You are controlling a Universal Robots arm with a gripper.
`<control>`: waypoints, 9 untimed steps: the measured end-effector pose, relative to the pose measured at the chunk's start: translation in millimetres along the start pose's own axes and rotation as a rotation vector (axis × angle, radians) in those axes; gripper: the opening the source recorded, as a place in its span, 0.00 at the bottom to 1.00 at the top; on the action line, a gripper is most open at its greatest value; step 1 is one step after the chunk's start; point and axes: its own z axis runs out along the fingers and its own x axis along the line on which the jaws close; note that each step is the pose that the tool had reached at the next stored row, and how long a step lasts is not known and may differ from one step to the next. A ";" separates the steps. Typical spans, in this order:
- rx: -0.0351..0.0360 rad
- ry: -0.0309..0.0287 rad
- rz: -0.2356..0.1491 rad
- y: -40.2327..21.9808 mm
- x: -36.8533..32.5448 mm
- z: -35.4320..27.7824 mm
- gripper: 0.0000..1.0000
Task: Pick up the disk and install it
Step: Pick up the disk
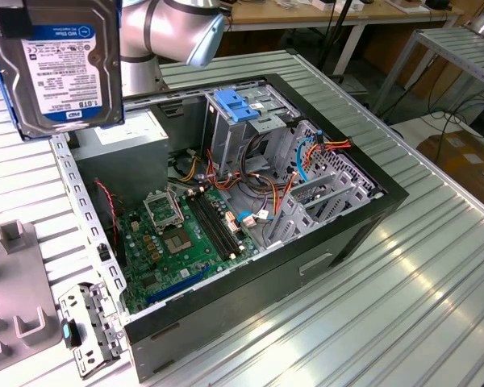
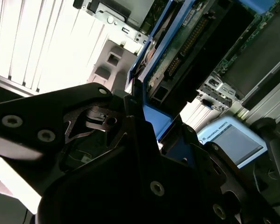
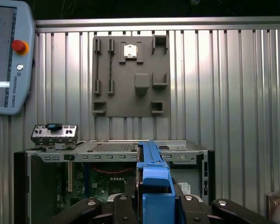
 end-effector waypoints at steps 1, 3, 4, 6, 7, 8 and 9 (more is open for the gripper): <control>0.0000 0.0000 0.000 -2.8 0.0 0.0 0.37; 0.0000 0.0000 0.000 -12.6 -0.2 -0.2 0.37; 0.0001 -0.0001 0.000 -15.8 -0.3 -0.2 0.37; 0.0001 -0.0001 0.000 -23.7 -0.4 -0.4 0.37; 0.0000 0.0000 0.000 -27.4 -0.5 -0.5 0.37; 0.0001 -0.0001 0.000 -30.5 -0.6 -0.5 0.37; 0.0001 -0.0001 0.000 -34.5 -0.6 -0.6 0.37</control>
